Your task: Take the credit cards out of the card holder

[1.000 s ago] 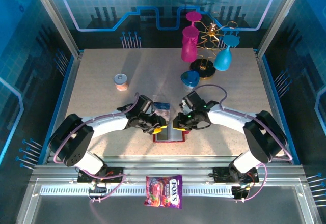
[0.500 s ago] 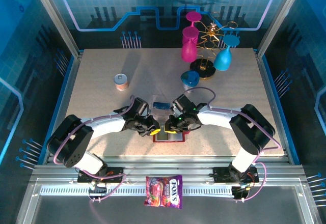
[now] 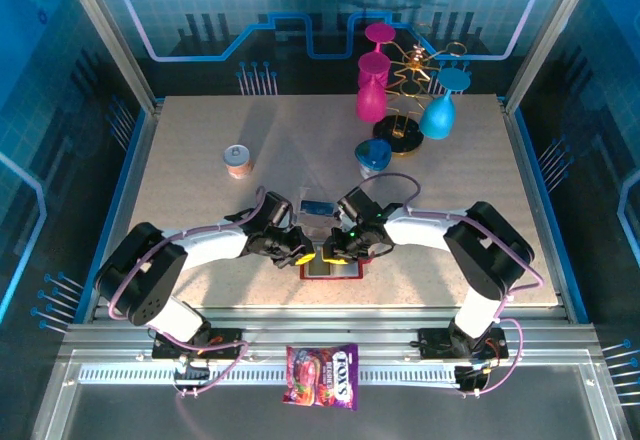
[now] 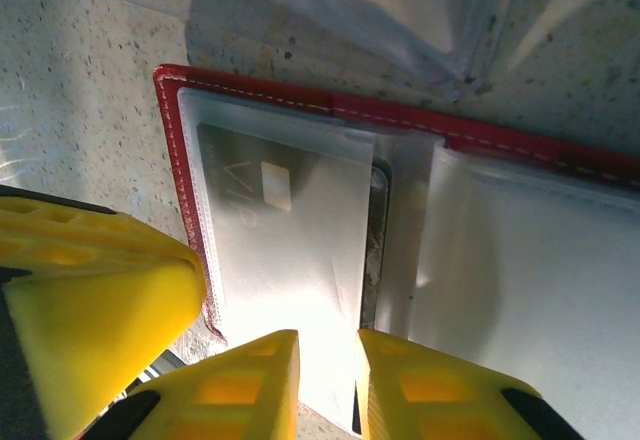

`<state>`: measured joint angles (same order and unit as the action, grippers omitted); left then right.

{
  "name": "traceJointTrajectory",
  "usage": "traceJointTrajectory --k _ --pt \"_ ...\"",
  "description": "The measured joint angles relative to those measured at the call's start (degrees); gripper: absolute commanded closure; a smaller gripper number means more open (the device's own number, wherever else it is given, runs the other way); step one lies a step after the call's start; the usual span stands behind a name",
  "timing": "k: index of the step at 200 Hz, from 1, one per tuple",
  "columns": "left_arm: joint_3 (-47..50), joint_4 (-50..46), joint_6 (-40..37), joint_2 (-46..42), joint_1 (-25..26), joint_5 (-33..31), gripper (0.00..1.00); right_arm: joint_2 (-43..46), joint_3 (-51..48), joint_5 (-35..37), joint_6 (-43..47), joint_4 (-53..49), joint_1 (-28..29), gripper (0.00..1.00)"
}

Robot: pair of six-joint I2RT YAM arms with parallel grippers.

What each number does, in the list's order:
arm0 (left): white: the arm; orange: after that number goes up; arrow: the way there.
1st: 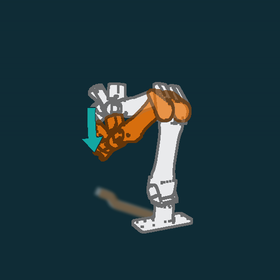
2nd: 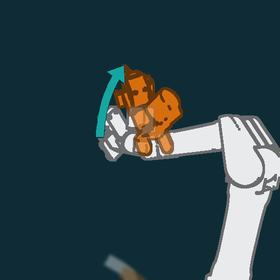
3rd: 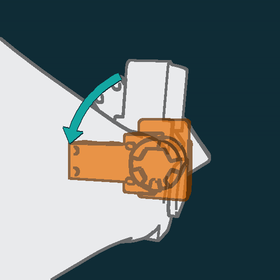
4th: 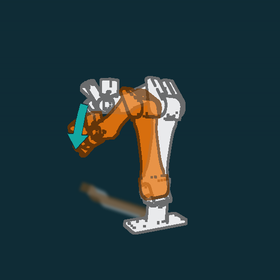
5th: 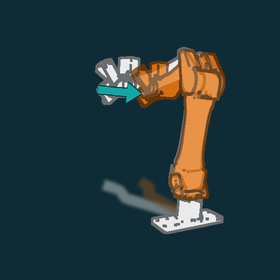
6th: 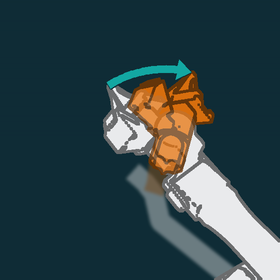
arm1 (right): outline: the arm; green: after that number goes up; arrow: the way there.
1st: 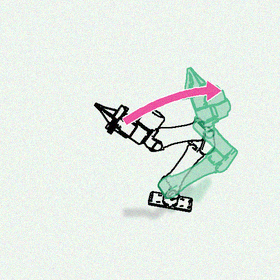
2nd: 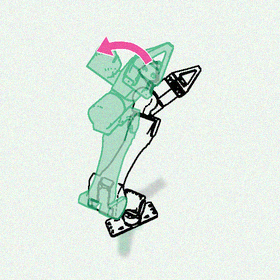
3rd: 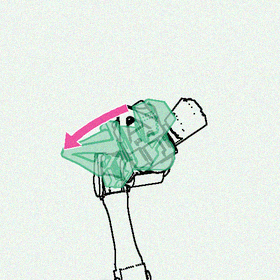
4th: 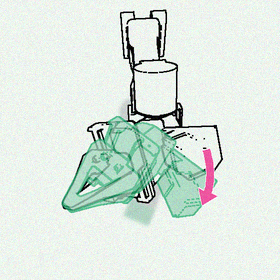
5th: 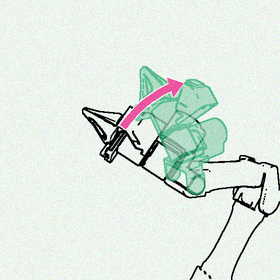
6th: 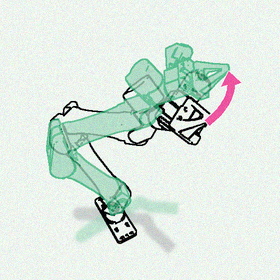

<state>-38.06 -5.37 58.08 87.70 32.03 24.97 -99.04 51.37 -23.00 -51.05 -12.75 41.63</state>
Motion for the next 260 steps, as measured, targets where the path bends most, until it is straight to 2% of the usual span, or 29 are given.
traceJointTrajectory --k 120,260 --pt "0.55 -1.01 -1.68 0.50 0.00 -0.09 0.87 -0.72 0.50 0.07 0.33 0.09 0.00 0.71" --pt "0.55 -1.20 -2.71 1.46 -0.04 -0.07 0.87 -0.72 2.49 2.49 2.60 -4.81 0.00 0.69"
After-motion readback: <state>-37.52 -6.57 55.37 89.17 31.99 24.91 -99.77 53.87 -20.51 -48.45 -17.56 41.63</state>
